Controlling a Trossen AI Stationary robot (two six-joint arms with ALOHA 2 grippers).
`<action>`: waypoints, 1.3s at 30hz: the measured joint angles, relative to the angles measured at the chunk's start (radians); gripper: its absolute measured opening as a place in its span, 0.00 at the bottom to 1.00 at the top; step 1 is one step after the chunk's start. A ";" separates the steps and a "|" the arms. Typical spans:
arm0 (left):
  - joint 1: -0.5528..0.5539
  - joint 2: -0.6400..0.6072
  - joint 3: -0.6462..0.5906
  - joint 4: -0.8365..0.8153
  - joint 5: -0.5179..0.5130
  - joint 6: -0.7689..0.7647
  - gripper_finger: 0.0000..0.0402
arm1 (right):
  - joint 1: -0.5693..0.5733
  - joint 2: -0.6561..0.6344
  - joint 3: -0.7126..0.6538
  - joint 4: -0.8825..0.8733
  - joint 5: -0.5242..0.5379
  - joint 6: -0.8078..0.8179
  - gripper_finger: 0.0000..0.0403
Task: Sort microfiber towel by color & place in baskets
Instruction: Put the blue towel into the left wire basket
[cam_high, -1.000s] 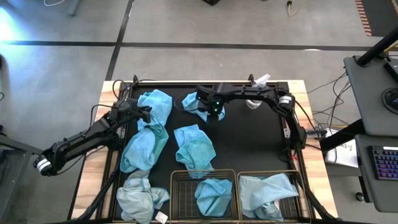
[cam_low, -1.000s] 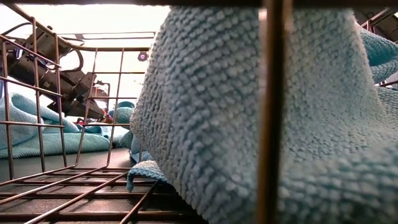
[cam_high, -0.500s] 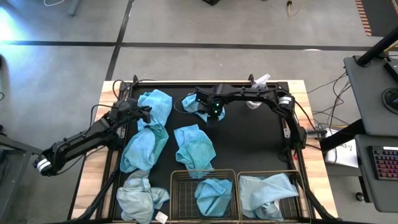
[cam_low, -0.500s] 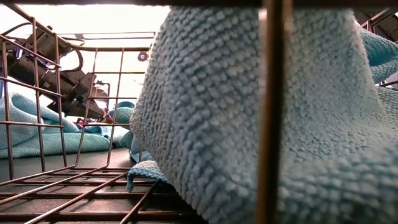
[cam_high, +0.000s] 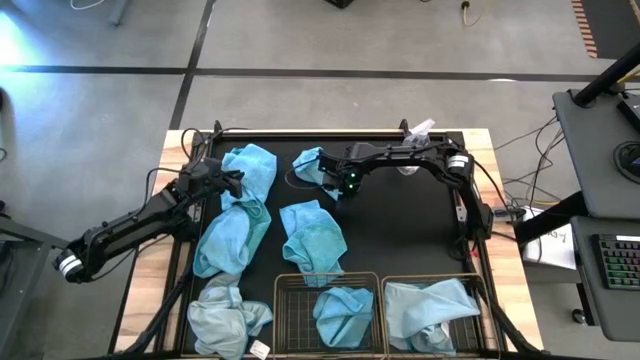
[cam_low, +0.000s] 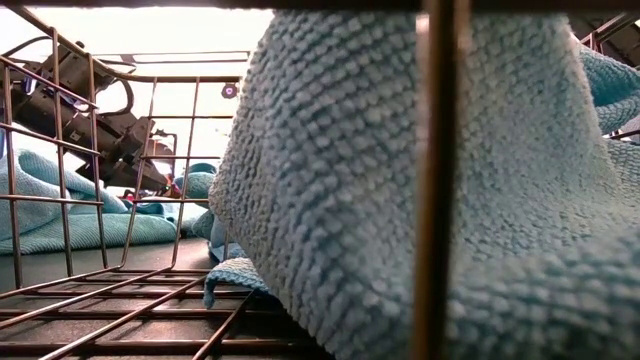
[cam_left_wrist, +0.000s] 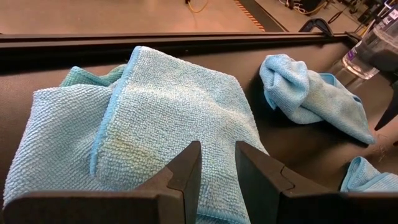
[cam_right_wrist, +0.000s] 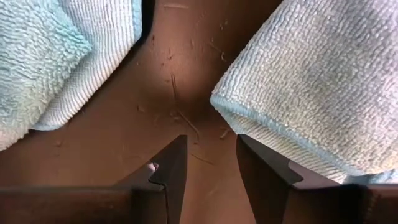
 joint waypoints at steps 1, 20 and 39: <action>0.000 0.000 0.000 0.000 0.000 -0.001 0.21 | 0.000 0.000 0.000 0.002 0.001 -0.001 0.33; 0.000 0.000 0.000 0.008 0.000 0.005 0.21 | 0.002 0.000 0.000 0.099 0.223 0.024 0.33; 0.000 0.000 0.000 0.008 0.000 0.032 0.21 | 0.002 0.000 -0.008 0.119 0.242 0.060 0.33</action>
